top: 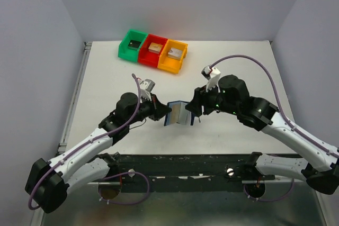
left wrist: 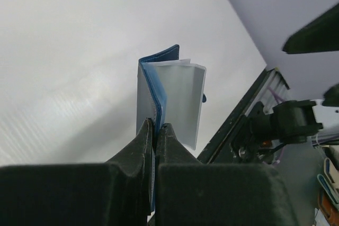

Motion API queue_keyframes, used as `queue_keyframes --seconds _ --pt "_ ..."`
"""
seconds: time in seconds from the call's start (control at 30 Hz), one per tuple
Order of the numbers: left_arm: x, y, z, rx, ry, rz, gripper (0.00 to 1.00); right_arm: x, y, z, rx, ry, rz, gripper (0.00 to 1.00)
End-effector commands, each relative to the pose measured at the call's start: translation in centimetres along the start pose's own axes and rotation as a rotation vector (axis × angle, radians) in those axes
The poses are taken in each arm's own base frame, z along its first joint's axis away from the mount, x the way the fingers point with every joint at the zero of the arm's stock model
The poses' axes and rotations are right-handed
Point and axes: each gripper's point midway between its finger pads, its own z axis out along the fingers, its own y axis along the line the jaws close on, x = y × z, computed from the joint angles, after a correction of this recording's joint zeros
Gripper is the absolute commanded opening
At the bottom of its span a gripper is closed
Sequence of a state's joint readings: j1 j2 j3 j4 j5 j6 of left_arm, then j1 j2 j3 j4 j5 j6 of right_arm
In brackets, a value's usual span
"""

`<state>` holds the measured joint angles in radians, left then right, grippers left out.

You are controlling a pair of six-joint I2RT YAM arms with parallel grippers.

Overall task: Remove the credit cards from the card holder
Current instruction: Place the card holder at the center of the board.

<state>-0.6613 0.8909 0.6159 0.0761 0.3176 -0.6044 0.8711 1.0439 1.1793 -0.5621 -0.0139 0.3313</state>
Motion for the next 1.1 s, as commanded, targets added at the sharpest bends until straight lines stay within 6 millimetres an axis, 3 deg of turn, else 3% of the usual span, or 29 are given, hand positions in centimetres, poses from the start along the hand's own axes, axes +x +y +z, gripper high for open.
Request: queue_keyframes --seconds 0.0,0.1,0.27,0.7,1.07 --pt "2.5 3.2 1.8 -0.054 -0.019 -0.151 0.0 2.1 0.8 2.1 -0.066 0.038 0.062 0.58" --pt "4.3 4.8 2.7 -0.062 -0.004 -0.205 0.0 4.2 0.3 3.7 -0.056 0.085 0.087 0.52" --pt "5.8 5.6 3.7 -0.03 0.011 -0.268 0.0 7.1 -0.6 6.0 -0.067 0.149 0.156 0.39" --pt "7.7 8.4 4.5 -0.059 0.05 -0.349 0.0 13.1 -3.6 11.2 -0.08 0.298 0.3 0.15" --pt "9.0 9.8 6.0 -0.035 0.112 -0.434 0.0 18.6 -7.1 13.9 -0.015 0.446 0.372 0.01"
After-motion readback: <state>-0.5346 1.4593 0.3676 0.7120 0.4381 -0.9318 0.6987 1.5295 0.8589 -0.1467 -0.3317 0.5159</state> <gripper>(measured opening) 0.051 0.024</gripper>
